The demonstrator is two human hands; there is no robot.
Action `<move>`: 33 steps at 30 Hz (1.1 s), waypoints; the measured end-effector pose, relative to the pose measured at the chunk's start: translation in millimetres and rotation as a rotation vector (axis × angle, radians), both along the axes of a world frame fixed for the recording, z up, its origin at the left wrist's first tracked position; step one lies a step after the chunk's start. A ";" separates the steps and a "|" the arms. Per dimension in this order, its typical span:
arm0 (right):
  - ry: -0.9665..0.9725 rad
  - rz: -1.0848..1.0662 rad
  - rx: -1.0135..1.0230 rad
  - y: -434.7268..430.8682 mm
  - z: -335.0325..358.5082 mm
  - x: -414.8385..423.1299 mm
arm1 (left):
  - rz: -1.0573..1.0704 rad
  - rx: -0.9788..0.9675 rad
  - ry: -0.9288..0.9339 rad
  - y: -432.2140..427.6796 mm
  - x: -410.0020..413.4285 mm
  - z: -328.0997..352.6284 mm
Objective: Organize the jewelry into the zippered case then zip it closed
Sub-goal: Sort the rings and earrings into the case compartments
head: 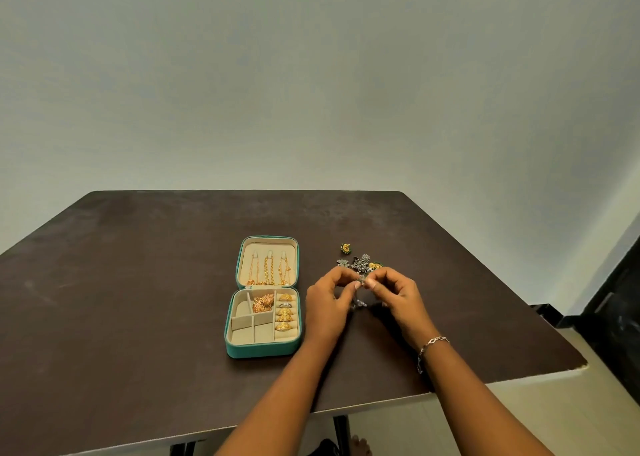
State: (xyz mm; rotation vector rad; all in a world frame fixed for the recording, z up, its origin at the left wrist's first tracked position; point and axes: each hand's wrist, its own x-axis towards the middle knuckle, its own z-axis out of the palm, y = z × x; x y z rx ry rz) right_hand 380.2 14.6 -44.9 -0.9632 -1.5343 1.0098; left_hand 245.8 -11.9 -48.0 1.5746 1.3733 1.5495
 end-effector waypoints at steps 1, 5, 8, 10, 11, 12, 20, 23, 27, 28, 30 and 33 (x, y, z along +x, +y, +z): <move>0.052 -0.061 -0.018 0.8 0.5 -0.1 | -0.002 0.002 -0.037 0.0 0.3 0.1; 0.361 -0.308 -0.151 9.0 0.5 4.9 | 0.007 0.021 -0.150 -1.7 0.1 1.2; 0.388 -0.404 -0.195 14.4 -0.2 6.1 | 0.022 -0.002 -0.245 0.9 -2.5 -0.8; 0.329 -0.439 -0.195 18.2 -1.9 4.0 | 0.014 -0.015 -0.286 4.0 -3.9 -4.2; 0.284 -0.463 -0.194 20.6 -3.3 3.1 | 0.013 -0.019 -0.294 5.4 -4.2 -5.6; 0.233 -0.495 -0.193 23.4 -4.9 2.9 | 0.014 -0.025 -0.297 6.3 -4.5 -6.7; -0.329 -0.551 -0.071 43.8 -4.4 7.9 | -0.021 -0.086 -0.242 9.9 -4.8 -7.0; -0.407 -0.526 -0.066 48.9 -4.7 8.6 | -0.027 -0.082 -0.218 11.1 -3.7 -7.8; -0.441 -0.551 -0.071 58.3 -7.2 10.2 | -0.022 -0.077 -0.178 10.8 -3.1 -8.4; -0.472 -0.550 -0.064 60.4 -7.5 9.9 | -0.021 -0.073 -0.173 10.1 -3.2 -8.1; -0.515 -0.549 -0.064 62.7 -7.6 8.1 | -0.016 -0.068 -0.167 9.7 -3.5 -8.1; -0.488 -0.559 -0.060 57.9 -4.8 8.3 | -0.004 -0.073 -0.160 11.7 -3.9 -8.8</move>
